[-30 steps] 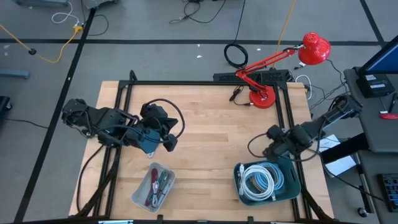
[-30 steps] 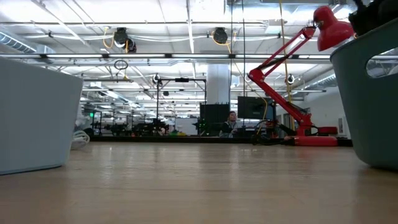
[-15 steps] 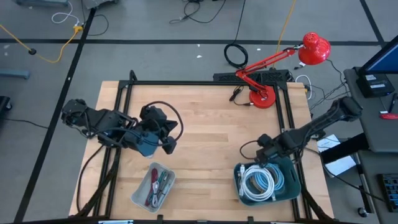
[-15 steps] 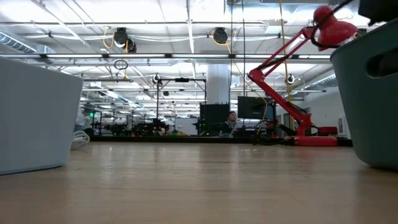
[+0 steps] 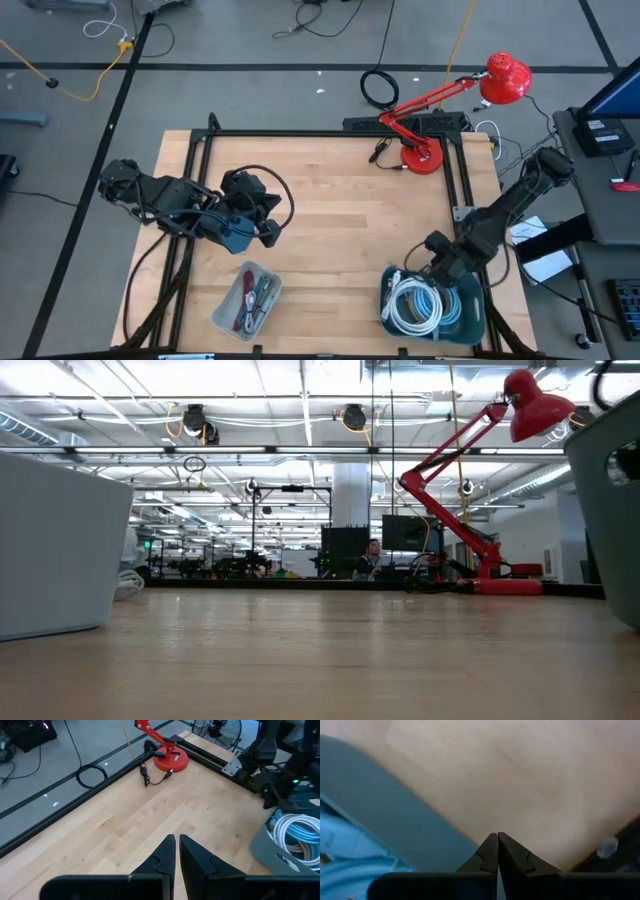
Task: Pick & Place USB Port
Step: Adjust the blue bin
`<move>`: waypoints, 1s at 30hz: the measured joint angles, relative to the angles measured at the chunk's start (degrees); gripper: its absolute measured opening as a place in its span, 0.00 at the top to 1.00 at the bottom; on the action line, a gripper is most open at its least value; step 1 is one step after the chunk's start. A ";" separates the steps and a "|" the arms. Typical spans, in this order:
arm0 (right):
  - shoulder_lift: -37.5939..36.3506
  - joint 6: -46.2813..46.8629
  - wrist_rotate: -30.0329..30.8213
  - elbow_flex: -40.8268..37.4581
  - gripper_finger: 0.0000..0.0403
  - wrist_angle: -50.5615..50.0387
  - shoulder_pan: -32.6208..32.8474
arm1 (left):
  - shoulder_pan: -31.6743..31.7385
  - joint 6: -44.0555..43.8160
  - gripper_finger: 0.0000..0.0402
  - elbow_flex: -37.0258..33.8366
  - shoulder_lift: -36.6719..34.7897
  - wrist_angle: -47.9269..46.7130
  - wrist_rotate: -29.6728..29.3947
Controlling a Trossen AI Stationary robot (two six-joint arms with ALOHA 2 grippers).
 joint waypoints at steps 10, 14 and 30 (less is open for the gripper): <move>0.00 9.54 1.51 0.00 1.00 -2.07 7.30 | 0.09 -0.02 0.94 0.00 0.00 -0.77 -1.01; 0.00 9.19 4.46 0.04 1.00 -4.55 5.00 | 0.09 -0.02 0.94 0.00 0.00 -0.74 -1.47; 0.00 -17.11 9.14 0.04 1.00 10.58 -17.78 | 0.09 -0.85 0.94 0.00 0.00 -0.59 -0.84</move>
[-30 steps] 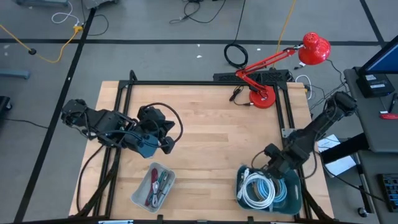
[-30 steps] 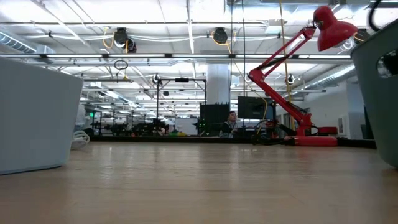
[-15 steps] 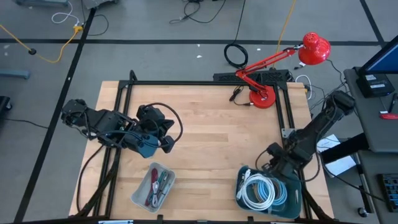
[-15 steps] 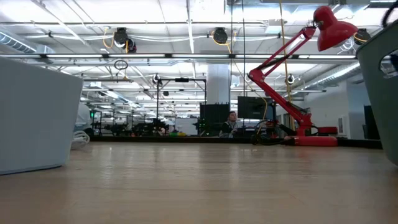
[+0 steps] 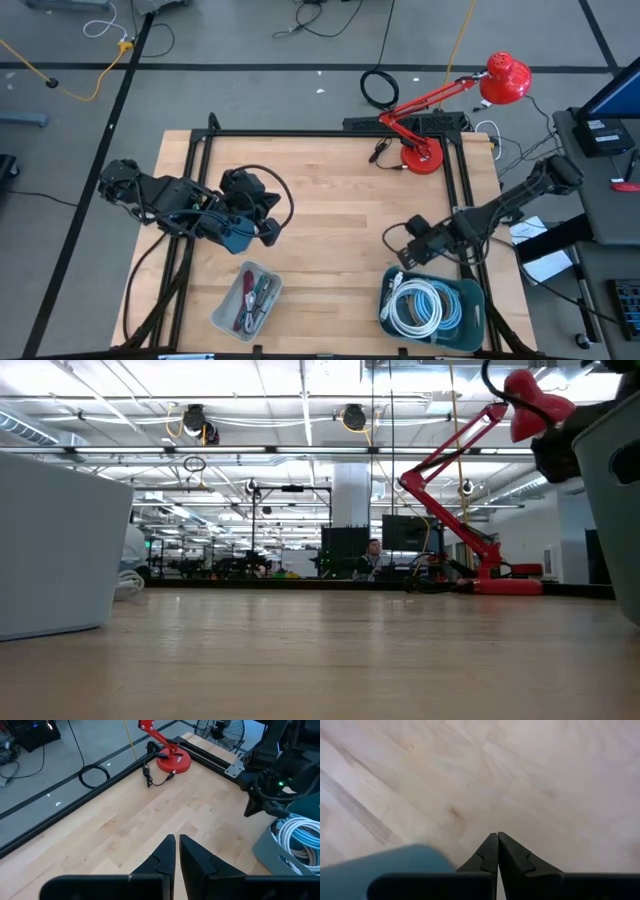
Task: Pick & Place USB Port
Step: Adjust the blue bin
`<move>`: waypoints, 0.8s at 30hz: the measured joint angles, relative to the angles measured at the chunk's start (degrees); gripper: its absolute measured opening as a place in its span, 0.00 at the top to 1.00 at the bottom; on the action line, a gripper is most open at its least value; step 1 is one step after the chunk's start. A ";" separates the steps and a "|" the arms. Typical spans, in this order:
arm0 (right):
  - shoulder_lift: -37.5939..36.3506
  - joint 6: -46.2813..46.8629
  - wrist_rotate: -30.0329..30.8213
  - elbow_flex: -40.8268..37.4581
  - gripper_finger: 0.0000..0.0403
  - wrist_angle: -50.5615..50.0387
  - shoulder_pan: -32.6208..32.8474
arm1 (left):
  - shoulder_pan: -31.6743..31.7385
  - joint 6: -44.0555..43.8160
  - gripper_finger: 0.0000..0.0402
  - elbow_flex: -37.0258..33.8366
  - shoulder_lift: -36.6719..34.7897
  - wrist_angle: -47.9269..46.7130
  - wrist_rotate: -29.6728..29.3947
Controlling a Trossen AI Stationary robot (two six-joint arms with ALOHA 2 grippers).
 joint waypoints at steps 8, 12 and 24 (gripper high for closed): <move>0.58 -4.90 -3.10 0.00 1.00 10.01 -2.66 | -0.98 -0.16 0.94 0.00 0.00 -0.05 0.66; 2.76 -5.63 -7.51 0.00 1.00 16.40 -2.16 | -1.11 -0.18 0.94 0.00 0.00 -0.41 0.66; 10.13 -1.88 -11.86 0.04 1.00 25.30 4.80 | -1.16 -0.35 0.94 0.00 0.00 -0.48 0.69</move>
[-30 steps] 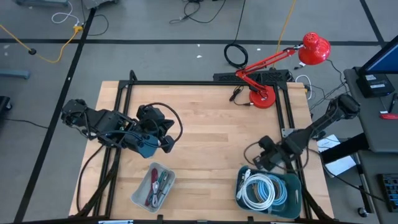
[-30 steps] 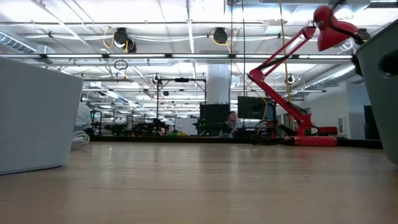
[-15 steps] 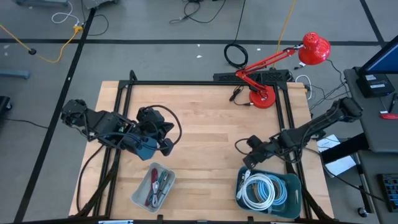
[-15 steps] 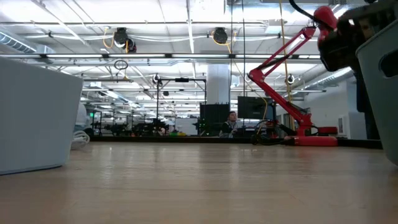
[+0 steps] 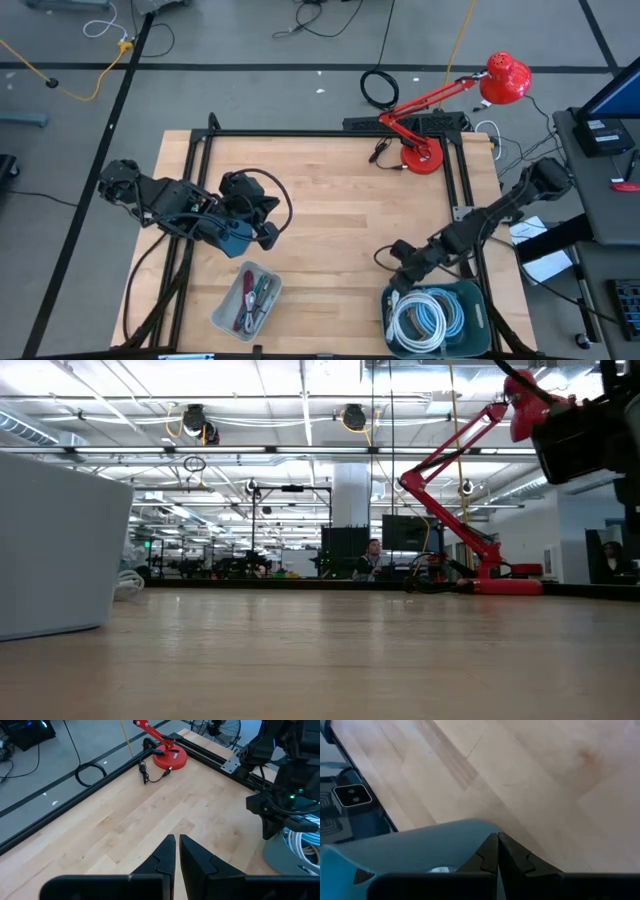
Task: Pick & Place USB Port
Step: Adjust the blue bin, then put the white charger cable into the gray bin
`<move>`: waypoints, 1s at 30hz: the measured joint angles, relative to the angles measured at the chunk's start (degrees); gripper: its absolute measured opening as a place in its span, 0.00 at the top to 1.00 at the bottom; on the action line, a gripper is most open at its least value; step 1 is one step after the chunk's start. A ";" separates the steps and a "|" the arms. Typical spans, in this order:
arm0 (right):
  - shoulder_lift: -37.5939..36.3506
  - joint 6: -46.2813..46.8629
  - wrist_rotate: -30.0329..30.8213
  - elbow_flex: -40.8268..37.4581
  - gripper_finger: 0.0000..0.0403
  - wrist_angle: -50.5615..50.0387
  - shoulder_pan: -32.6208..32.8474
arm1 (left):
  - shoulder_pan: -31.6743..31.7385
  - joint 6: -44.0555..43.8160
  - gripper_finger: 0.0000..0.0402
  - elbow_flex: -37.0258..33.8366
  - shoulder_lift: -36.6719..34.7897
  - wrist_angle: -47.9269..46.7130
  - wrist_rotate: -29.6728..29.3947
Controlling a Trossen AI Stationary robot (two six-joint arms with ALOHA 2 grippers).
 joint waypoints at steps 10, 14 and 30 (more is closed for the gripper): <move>-2.80 4.30 10.19 0.42 1.00 -2.38 3.76 | 0.00 -0.29 0.94 0.00 0.00 -0.09 -0.07; -4.78 -0.71 13.91 4.55 1.00 -6.18 0.31 | 0.52 -0.33 0.94 0.00 0.00 -0.25 -1.36; -5.58 -23.82 25.39 28.38 1.00 -13.88 -7.51 | 15.74 -22.51 0.94 -32.56 -8.47 -17.06 24.86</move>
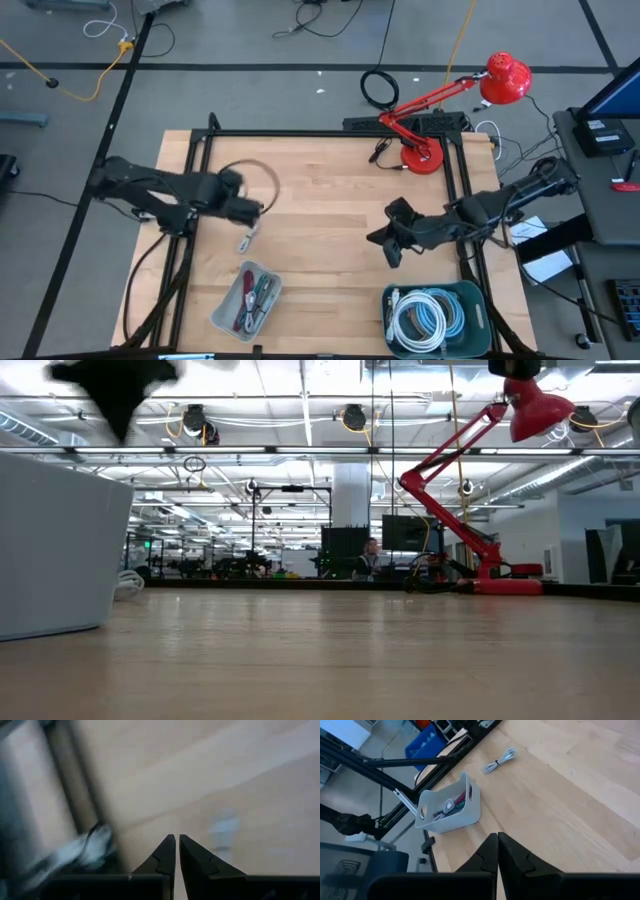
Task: Pick & Place USB Port
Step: Put the white charger cable into the gray bin
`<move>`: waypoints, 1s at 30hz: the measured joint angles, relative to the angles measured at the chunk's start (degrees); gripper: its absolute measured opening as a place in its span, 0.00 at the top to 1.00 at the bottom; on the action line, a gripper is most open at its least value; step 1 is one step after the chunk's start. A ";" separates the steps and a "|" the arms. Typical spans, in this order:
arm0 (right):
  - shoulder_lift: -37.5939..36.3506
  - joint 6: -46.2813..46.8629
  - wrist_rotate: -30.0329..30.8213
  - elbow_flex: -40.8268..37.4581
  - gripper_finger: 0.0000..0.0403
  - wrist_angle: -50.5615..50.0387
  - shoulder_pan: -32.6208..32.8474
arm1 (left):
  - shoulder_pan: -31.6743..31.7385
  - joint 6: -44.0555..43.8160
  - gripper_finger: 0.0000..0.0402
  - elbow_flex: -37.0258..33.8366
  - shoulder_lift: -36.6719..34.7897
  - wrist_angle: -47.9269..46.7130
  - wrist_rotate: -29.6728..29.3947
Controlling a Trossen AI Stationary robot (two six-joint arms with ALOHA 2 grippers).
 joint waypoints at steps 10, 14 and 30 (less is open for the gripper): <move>0.04 -1.89 0.19 0.29 1.00 0.15 0.52 | -2.66 -15.82 0.94 -38.74 -19.81 38.94 12.03; 0.04 -2.43 -1.61 0.29 1.00 0.14 0.55 | -2.11 -16.65 0.90 -40.69 -21.80 42.66 14.68; -0.50 -8.94 -7.76 0.29 1.00 0.50 0.68 | 1.42 -6.99 0.47 -39.56 -5.58 56.78 19.57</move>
